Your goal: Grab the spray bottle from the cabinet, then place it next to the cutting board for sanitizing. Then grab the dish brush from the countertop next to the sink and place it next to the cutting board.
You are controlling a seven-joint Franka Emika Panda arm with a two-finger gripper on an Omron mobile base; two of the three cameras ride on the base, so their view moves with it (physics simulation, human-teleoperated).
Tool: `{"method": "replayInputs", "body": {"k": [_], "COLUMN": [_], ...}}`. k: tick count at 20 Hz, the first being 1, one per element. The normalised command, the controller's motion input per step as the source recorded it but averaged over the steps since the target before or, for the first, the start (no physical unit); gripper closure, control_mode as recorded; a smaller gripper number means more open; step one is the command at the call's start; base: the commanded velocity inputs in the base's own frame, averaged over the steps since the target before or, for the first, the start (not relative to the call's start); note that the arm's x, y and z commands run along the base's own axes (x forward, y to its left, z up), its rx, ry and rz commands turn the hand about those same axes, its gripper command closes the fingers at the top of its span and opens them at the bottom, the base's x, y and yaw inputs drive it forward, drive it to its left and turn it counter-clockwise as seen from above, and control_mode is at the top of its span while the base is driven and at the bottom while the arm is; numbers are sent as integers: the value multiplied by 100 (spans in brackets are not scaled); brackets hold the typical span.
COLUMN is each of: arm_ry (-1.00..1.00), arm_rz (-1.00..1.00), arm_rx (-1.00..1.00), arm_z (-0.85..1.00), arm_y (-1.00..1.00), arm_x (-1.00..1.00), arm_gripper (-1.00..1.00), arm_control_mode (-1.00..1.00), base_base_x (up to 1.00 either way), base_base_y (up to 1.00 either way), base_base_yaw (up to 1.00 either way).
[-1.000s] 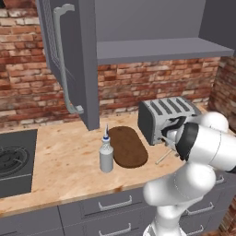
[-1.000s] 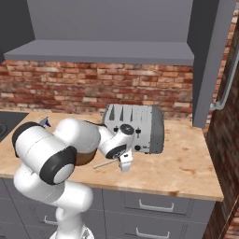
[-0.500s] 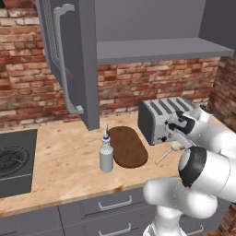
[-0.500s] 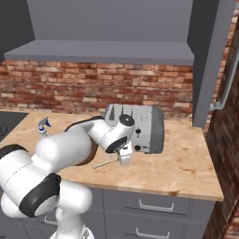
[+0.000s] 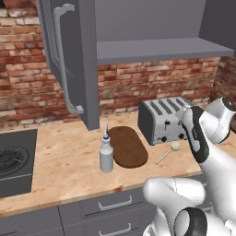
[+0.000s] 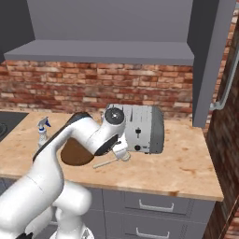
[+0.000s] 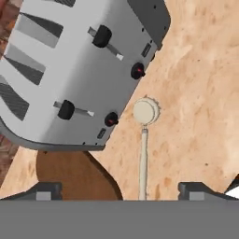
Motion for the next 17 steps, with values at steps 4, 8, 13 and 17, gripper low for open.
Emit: {"method": "replayInputs", "body": {"k": [4, 8, 13, 17], "arm_ry": [-28, -25, -20, -11], "arm_rz": [0, 0, 4, 8], "arm_rx": [-12, -14, -15, -13], "arm_z": [100, 100, 100, 100], "arm_y": [19, 25, 15, 0], "arm_x": [-62, -52, -38, -56], "arm_gripper": [-100, -100, -100, -100], "arm_control_mode": [-100, -100, -100, -100], "base_base_x": [0, 0, 0, 0], "base_base_y": [0, 0, 0, 0], "base_base_yaw": [0, 0, 0, 0]}}
